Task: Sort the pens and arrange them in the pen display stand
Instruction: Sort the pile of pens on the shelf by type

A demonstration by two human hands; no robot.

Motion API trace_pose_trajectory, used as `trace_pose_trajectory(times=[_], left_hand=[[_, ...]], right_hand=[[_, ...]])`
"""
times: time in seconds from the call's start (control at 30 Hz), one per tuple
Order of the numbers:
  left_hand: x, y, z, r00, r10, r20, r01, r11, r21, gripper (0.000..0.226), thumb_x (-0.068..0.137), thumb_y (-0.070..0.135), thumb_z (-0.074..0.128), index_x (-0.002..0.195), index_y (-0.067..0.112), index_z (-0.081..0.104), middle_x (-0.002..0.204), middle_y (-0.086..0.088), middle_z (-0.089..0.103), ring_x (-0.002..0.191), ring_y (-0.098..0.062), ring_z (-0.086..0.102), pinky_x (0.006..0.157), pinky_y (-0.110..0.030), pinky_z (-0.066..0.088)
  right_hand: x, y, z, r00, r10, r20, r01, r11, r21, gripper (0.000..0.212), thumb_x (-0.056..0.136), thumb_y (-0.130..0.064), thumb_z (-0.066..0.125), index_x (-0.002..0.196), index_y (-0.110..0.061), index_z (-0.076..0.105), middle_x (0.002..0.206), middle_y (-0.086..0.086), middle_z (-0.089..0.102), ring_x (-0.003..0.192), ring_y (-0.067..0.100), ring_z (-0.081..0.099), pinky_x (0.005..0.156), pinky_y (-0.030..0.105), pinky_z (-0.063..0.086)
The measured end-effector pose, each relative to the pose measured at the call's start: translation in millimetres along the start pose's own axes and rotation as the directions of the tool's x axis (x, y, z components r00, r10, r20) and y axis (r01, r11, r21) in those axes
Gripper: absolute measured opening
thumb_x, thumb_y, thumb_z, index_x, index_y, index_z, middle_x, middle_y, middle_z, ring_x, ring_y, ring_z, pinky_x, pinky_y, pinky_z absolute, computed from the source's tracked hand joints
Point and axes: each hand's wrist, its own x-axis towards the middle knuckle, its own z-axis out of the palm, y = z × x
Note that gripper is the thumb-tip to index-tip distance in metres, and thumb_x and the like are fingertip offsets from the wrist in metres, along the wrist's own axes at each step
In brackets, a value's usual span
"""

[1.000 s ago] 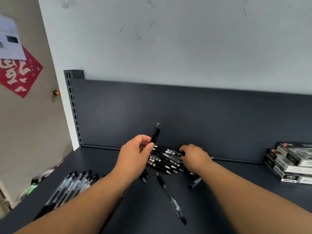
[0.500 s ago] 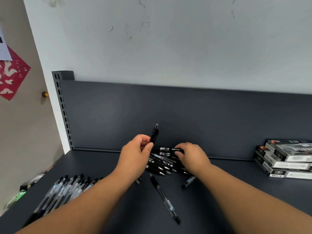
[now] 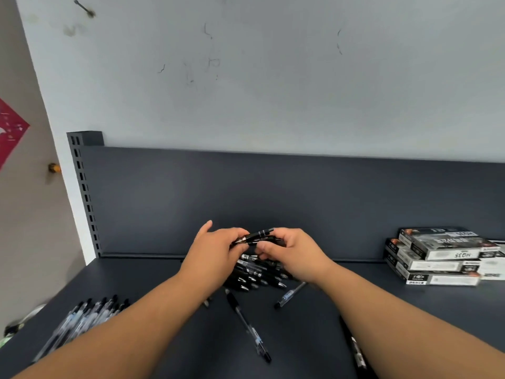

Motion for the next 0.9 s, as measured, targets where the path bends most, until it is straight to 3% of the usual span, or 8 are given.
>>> trace_pose_trajectory(times=[0.13, 0.2, 0.27, 0.37, 0.5, 0.57, 0.7, 0.9], left_hand=[[0.3, -2.8, 1.0, 0.997, -0.069, -0.043, 0.066, 0.996, -0.059, 0.020, 0.095, 0.027, 0.054, 0.111, 0.033, 0.064, 0.089, 0.010, 0.069, 0.092, -0.009, 0.060, 0.115, -0.025, 0.021], [-0.6, -5.9, 3.6, 0.983, -0.168, -0.068, 0.155, 0.973, -0.170, 0.018, 0.093, 0.027, 0.058, 0.108, 0.034, 0.065, 0.087, 0.010, 0.068, 0.091, -0.010, 0.059, 0.100, -0.029, 0.041], [-1.0, -9.2, 6.0, 0.972, -0.232, -0.045, 0.213, 0.941, -0.263, 0.017, 0.091, 0.027, 0.061, 0.105, 0.035, 0.066, 0.088, 0.013, 0.068, 0.089, -0.008, 0.061, 0.085, -0.029, 0.049], [-1.2, -12.6, 9.7, 0.967, -0.254, 0.003, 0.241, 0.913, -0.330, 0.016, 0.091, 0.026, 0.062, 0.103, 0.035, 0.067, 0.087, 0.016, 0.069, 0.087, -0.004, 0.064, 0.082, -0.026, 0.051], [-2.7, -15.9, 13.6, 0.963, -0.270, 0.020, 0.258, 0.894, -0.366, 0.018, 0.091, 0.027, 0.062, 0.106, 0.035, 0.067, 0.088, 0.018, 0.069, 0.088, 0.000, 0.063, 0.084, -0.026, 0.052], [-3.7, -16.6, 14.7, 0.961, -0.275, 0.017, 0.260, 0.887, -0.380, 0.016, 0.091, 0.027, 0.063, 0.103, 0.036, 0.066, 0.088, 0.019, 0.069, 0.088, 0.001, 0.063, 0.082, -0.023, 0.050], [-2.9, -9.3, 12.1, 0.961, -0.275, -0.011, 0.244, 0.869, -0.429, 0.019, 0.090, 0.023, 0.064, 0.095, 0.040, 0.057, 0.084, 0.021, 0.064, 0.084, 0.005, 0.060, 0.072, -0.011, 0.043], [1.7, 30.4, 10.3, 0.971, -0.239, -0.016, 0.189, 0.805, -0.562, 0.018, 0.090, 0.020, 0.065, 0.096, 0.035, 0.056, 0.082, 0.019, 0.063, 0.077, 0.007, 0.058, 0.063, -0.001, 0.038]], right_hand=[[9.9, 9.1, 2.4, 0.996, 0.008, -0.091, -0.019, 0.993, -0.116, 0.010, 0.085, -0.017, 0.073, 0.090, -0.025, 0.069, 0.079, -0.008, 0.070, 0.061, -0.005, 0.059, 0.059, 0.010, 0.045], [15.5, 21.0, 2.7, 0.993, 0.030, -0.112, -0.062, 0.952, -0.298, 0.012, 0.085, -0.021, 0.072, 0.095, -0.026, 0.069, 0.084, -0.014, 0.068, 0.072, -0.004, 0.060, 0.068, 0.011, 0.044], [20.1, 34.4, 4.0, 0.994, 0.075, -0.082, -0.104, 0.886, -0.452, 0.020, 0.089, -0.026, 0.068, 0.109, -0.026, 0.069, 0.100, -0.013, 0.068, 0.092, 0.003, 0.062, 0.082, 0.015, 0.045], [26.0, 52.8, 8.4, 0.990, 0.144, -0.007, -0.120, 0.799, -0.590, 0.032, 0.092, -0.027, 0.061, 0.124, -0.028, 0.062, 0.120, -0.009, 0.064, 0.111, 0.010, 0.057, 0.097, 0.025, 0.044], [29.7, 67.4, 13.4, 0.985, 0.172, 0.002, -0.133, 0.772, -0.621, 0.032, 0.094, -0.020, 0.059, 0.126, -0.024, 0.061, 0.124, -0.004, 0.064, 0.115, 0.013, 0.057, 0.100, 0.026, 0.044], [29.5, 68.0, 13.8, 0.991, 0.121, -0.061, -0.134, 0.817, -0.561, 0.028, 0.094, -0.019, 0.059, 0.121, -0.022, 0.066, 0.119, -0.006, 0.066, 0.109, 0.010, 0.059, 0.094, 0.019, 0.044], [24.5, 52.3, 8.3, 0.970, 0.051, -0.238, -0.108, 0.967, -0.232, 0.015, 0.090, -0.018, 0.066, 0.096, -0.031, 0.070, 0.086, -0.011, 0.067, 0.074, 0.002, 0.059, 0.064, 0.003, 0.040], [-2.6, 11.8, -29.3, 0.901, 0.070, -0.428, 0.056, 0.960, 0.274, 0.023, 0.089, -0.011, 0.067, 0.105, -0.027, 0.063, 0.091, -0.001, 0.063, 0.078, 0.007, 0.061, 0.079, 0.026, 0.055]])
